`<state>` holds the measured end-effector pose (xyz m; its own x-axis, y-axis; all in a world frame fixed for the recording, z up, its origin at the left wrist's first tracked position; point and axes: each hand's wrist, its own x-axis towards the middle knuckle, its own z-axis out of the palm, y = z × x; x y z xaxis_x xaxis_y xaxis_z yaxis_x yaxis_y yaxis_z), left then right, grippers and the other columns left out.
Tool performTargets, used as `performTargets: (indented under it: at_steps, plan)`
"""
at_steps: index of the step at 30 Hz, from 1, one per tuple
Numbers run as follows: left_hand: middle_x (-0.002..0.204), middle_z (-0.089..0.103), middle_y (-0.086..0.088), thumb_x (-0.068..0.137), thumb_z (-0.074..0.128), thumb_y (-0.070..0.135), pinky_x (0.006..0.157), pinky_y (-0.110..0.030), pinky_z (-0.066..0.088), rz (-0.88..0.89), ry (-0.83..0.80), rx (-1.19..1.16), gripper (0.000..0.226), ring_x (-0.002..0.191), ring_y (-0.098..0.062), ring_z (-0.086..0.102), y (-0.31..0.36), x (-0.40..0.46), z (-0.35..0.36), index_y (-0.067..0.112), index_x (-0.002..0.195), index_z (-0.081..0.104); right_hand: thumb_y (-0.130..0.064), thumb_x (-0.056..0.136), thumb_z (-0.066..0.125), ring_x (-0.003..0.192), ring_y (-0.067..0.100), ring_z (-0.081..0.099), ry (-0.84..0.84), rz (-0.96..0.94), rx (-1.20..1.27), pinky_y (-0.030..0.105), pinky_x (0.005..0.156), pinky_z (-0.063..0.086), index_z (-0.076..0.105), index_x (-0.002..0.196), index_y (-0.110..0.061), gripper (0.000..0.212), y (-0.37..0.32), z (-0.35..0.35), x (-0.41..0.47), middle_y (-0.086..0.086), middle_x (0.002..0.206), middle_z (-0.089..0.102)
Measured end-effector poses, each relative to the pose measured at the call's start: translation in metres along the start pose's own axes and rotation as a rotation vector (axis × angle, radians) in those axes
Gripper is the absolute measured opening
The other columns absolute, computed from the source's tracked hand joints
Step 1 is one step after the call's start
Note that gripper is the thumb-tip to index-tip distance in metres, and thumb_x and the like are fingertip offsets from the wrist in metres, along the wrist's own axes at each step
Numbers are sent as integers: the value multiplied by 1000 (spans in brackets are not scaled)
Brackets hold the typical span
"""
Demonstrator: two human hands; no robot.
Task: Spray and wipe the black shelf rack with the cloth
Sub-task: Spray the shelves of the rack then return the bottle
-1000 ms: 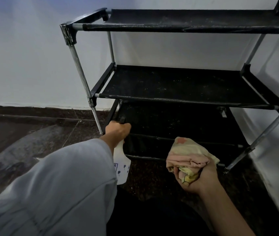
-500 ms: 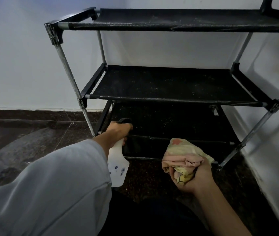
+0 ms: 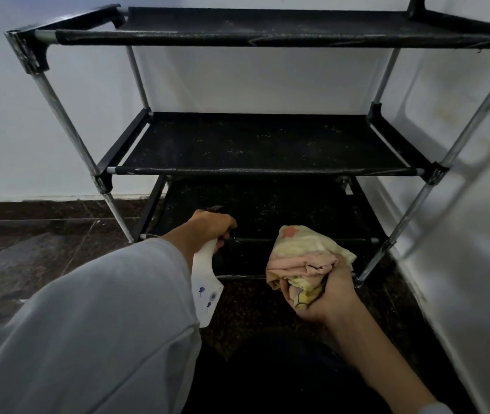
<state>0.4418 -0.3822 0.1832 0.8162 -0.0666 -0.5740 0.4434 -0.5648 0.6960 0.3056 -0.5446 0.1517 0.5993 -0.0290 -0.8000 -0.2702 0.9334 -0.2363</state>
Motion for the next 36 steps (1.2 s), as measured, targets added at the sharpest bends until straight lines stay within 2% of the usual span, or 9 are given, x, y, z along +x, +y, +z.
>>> performTargets:
  at_steps: [8,14,16,20,25,27,30,34,36]
  plan:
    - [99,60,-12,84,67,22,53,-27,45,-5,-52,73,46,69,-17,55,22,0,31,8,123,49,-61,81,54,79,31,61,1,0,5,34,57,53,61,121,-14,62,-16,-7,-6,15,99,63]
    - [81,58,-8,82,70,19,55,-27,47,38,-41,55,31,69,-17,57,33,6,63,3,103,53,-57,82,57,77,31,61,-28,-21,35,35,57,57,62,119,-13,58,-32,-12,-12,15,96,64]
    - [89,58,-11,82,69,20,66,-32,53,42,17,84,34,84,-24,61,35,9,71,8,101,44,-57,82,57,78,31,62,-30,-21,42,36,58,57,62,119,-13,58,-35,-15,-12,15,99,64]
    - [112,60,-16,84,61,24,92,-38,52,27,146,278,39,101,-29,61,36,16,78,0,114,56,-55,84,57,81,31,60,-19,-19,72,39,66,51,62,117,-12,55,-39,-21,-11,16,99,63]
    - [104,61,-15,79,66,19,88,-39,54,20,118,204,32,97,-29,63,35,19,83,0,101,54,-54,84,56,83,31,60,-16,-21,108,42,64,48,61,120,-12,56,-43,-25,-10,16,106,63]
    - [94,66,-13,71,73,17,80,-36,57,9,71,104,40,85,-25,66,36,19,86,1,105,59,-55,85,56,82,31,59,-5,-20,105,42,63,48,61,119,-13,55,-43,-25,-10,16,102,63]
    - [77,63,-11,76,72,15,59,-29,52,32,17,79,26,63,-20,58,40,14,94,3,97,61,-55,86,54,82,32,59,-6,-23,95,40,63,51,61,118,-13,53,-42,-27,-9,17,98,62]
    - [81,58,-12,84,63,12,78,-34,54,81,-3,132,16,78,-25,60,47,10,102,7,84,48,-55,90,48,79,32,58,2,-52,64,37,64,49,61,115,-10,53,-45,-28,-10,18,92,62]
    - [83,58,-12,84,63,12,75,-34,54,76,-1,131,17,77,-25,61,50,10,105,7,89,47,-54,92,43,84,33,57,-16,-65,61,35,65,45,58,122,-9,56,-48,-29,-12,19,105,61]
